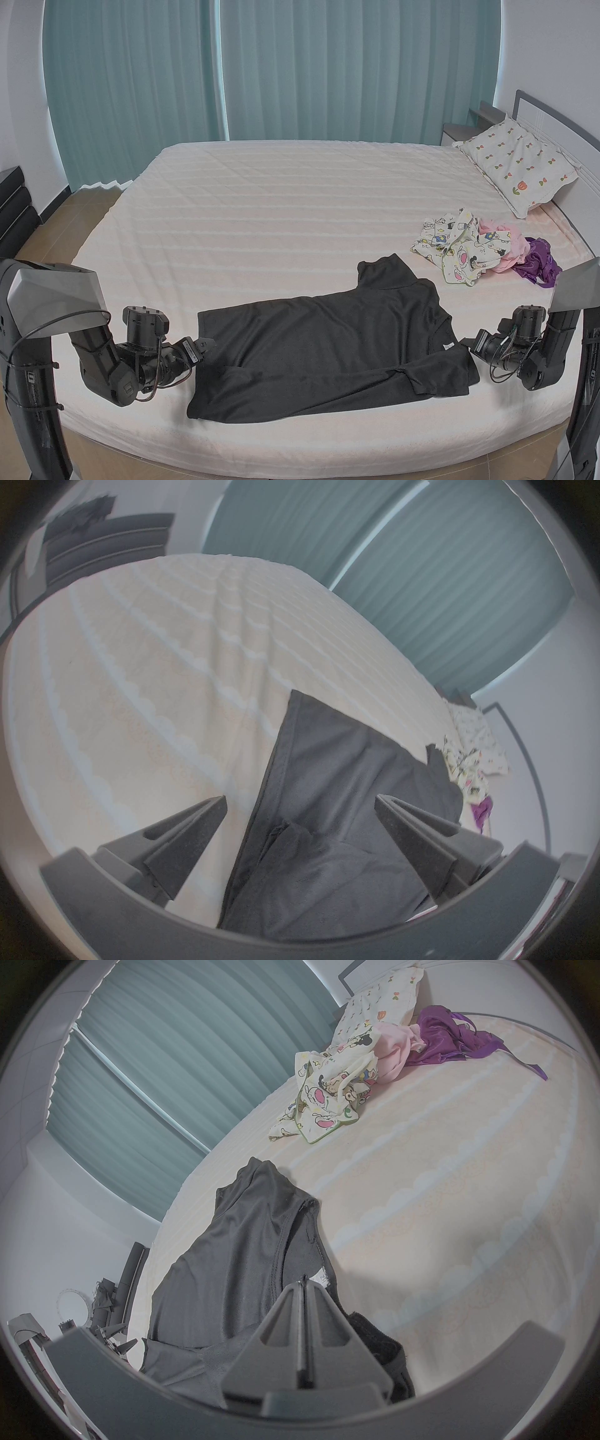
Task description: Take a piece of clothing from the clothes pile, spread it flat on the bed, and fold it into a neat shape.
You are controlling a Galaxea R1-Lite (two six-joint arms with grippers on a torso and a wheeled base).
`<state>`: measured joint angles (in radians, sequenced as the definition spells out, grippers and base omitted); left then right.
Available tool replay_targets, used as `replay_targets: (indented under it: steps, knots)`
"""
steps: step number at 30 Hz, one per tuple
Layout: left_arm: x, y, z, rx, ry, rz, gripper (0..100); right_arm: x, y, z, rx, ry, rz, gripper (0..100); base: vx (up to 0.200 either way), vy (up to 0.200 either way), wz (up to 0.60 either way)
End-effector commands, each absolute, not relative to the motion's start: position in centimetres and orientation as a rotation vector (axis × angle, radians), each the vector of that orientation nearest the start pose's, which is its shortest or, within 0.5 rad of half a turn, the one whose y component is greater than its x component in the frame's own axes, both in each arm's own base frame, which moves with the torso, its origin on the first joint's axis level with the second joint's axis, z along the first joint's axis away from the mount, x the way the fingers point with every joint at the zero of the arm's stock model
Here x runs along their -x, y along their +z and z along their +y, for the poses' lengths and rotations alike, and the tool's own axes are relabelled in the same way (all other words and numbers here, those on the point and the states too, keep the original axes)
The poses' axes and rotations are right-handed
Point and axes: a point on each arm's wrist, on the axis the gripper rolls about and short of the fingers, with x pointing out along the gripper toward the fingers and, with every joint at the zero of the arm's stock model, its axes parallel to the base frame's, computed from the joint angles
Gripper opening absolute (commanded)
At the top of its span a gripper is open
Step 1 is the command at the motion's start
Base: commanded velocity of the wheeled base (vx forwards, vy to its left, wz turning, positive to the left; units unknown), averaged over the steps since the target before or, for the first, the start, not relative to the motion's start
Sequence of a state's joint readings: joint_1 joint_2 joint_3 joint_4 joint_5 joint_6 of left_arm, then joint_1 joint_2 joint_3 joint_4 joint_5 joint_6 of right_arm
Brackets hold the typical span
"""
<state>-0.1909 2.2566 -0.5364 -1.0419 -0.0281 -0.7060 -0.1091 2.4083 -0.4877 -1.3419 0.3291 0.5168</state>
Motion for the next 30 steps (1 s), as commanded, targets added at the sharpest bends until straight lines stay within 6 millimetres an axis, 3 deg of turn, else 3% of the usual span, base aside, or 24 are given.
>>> replay_targets:
  steps: [1,10,30]
  knots:
    - [-31.8,-3.4,-7.1,0.588,0.012,0.757,100,-31.3,-5.0,-2.6,-0.629,0.062,0.63,0,0.0,0.0,0.0]
    - [-32.1,-5.1,-8.4,0.537,-0.042,0.735,100,-31.0,-5.0,-2.0,-0.624,0.077,0.642,0,0.0,0.0,0.0]
    - [-31.5,-5.3,-8.6,0.509,-0.048,0.75,100,-30.9,-5.0,-2.0,-0.625,0.075,0.644,0,0.0,0.0,0.0]
